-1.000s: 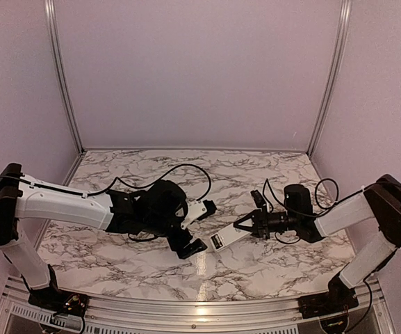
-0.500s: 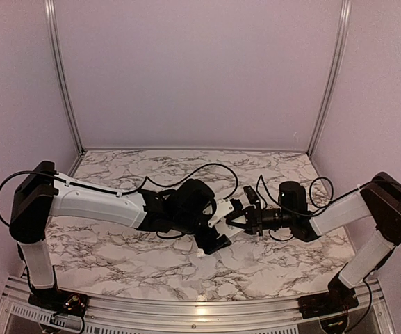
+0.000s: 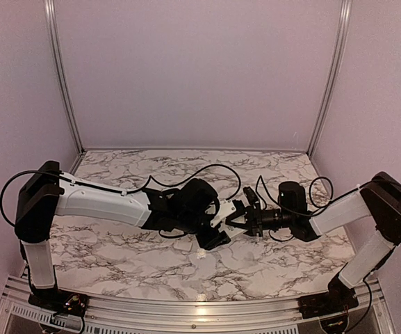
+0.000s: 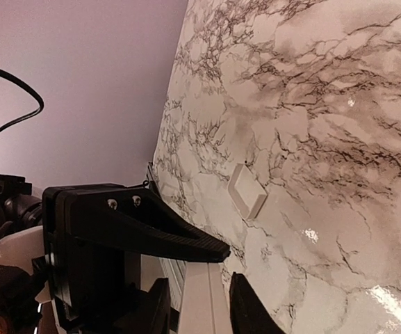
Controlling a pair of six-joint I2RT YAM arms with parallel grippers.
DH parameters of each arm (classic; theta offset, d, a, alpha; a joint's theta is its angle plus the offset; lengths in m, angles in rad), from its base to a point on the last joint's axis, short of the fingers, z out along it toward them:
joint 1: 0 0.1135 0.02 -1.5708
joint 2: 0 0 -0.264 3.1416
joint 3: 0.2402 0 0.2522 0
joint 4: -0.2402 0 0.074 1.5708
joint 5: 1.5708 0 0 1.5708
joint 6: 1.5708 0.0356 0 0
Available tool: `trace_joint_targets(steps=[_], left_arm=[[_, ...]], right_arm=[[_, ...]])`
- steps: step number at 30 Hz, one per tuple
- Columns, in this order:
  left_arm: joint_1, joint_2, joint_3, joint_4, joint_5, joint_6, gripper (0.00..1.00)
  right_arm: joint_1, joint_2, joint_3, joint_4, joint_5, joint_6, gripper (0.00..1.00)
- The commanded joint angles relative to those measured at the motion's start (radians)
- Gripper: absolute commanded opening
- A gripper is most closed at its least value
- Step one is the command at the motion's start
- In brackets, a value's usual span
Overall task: Load the batteries into the remote control
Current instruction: Pass from the right arm to the left, then place the remote control without the battery cover at the center of the board.
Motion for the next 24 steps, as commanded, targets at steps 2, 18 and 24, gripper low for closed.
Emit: trace_joint_targets(steps=[2, 18, 24], left_arm=[[-0.008, 0.024, 0.009, -0.079, 0.014, -0.001, 0.41], [-0.007, 0.163, 0.121, -0.241, -0.027, -0.086, 0.41], [-0.008, 0.202, 0.160, -0.280, -0.036, -0.091, 0.45]], right_arm=[[-0.034, -0.027, 0.047, -0.067, -0.019, -0.041, 0.39], [-0.276, -0.301, 0.064, -0.510, 0.121, -0.319, 0.60], [-0.295, -0.336, 0.055, -0.486, 0.101, -0.313, 0.62]])
